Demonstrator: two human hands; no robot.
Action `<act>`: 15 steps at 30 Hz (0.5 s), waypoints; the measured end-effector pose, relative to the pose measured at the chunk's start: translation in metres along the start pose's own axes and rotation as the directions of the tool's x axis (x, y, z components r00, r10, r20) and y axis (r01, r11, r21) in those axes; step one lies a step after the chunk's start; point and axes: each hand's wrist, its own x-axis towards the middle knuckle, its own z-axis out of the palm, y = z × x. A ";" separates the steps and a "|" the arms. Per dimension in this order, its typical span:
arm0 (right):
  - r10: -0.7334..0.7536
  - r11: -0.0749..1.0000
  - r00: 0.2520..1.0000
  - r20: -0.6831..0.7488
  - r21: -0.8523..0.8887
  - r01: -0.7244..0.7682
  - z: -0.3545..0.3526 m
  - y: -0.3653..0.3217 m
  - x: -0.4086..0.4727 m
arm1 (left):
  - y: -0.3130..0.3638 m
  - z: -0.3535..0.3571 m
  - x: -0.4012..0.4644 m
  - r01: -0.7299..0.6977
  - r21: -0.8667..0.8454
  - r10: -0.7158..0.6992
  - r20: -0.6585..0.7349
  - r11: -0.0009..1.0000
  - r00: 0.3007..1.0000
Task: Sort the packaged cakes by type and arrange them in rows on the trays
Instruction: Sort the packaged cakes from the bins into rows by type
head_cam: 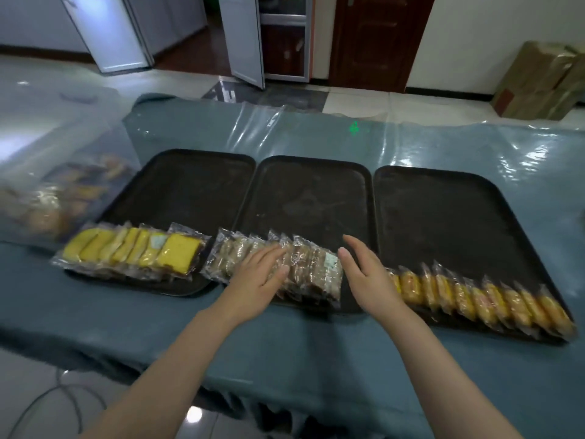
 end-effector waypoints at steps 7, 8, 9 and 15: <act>0.008 1.000 0.998 0.067 0.015 -0.009 0.040 -0.040 0.019 | -0.029 -0.051 -0.002 0.065 -0.099 -0.072 -0.062 0.993 0.995; 0.012 1.000 0.997 0.076 0.011 -0.013 0.044 -0.044 0.025 | -0.032 -0.057 -0.002 0.073 -0.111 -0.081 -0.073 0.991 0.994; 0.013 1.000 0.996 0.088 0.009 -0.014 0.048 -0.049 0.030 | -0.035 -0.061 -0.001 0.081 -0.121 -0.091 -0.082 0.989 0.993; -0.011 1.000 0.988 0.151 0.014 0.009 0.076 -0.087 0.061 | -0.066 -0.094 0.006 0.112 -0.098 -0.121 -0.098 0.989 0.988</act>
